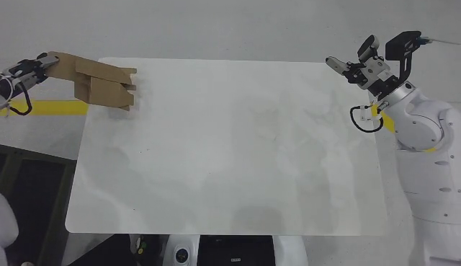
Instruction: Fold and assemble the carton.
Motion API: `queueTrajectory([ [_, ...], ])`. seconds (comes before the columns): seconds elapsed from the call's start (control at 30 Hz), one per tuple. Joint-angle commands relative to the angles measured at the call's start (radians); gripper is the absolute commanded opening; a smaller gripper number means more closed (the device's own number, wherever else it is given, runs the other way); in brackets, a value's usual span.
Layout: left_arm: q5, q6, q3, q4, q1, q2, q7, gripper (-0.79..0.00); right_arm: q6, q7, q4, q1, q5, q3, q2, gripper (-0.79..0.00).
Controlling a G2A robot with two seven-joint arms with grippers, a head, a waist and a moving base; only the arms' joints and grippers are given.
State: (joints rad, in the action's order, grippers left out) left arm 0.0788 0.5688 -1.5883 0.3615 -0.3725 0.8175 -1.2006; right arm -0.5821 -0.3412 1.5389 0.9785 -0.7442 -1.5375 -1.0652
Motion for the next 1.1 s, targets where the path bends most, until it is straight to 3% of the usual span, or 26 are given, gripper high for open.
queueTrajectory([
  [0.0,0.040,-0.030,0.015,0.030,0.007,0.016,-0.004,-0.785,0.000,0.000,0.000,0.000,0.000,0.000,0.000,0.000],
  [0.37,0.121,-0.146,0.167,0.171,0.051,0.108,0.081,-0.785,0.000,0.000,0.000,0.000,0.000,0.000,0.000,0.000],
  [0.63,0.080,-0.147,0.300,0.237,0.119,0.166,0.171,-0.785,0.000,0.000,0.000,0.000,0.000,0.000,0.000,0.000],
  [0.87,0.147,-0.158,0.392,0.265,0.168,0.219,0.163,-0.785,0.000,0.000,0.000,0.000,0.000,0.000,0.000,0.000],
  [1.07,0.214,-0.166,0.457,0.281,0.159,0.257,0.129,-0.785,0.000,0.000,0.000,0.000,0.000,0.000,0.000,0.000],
])
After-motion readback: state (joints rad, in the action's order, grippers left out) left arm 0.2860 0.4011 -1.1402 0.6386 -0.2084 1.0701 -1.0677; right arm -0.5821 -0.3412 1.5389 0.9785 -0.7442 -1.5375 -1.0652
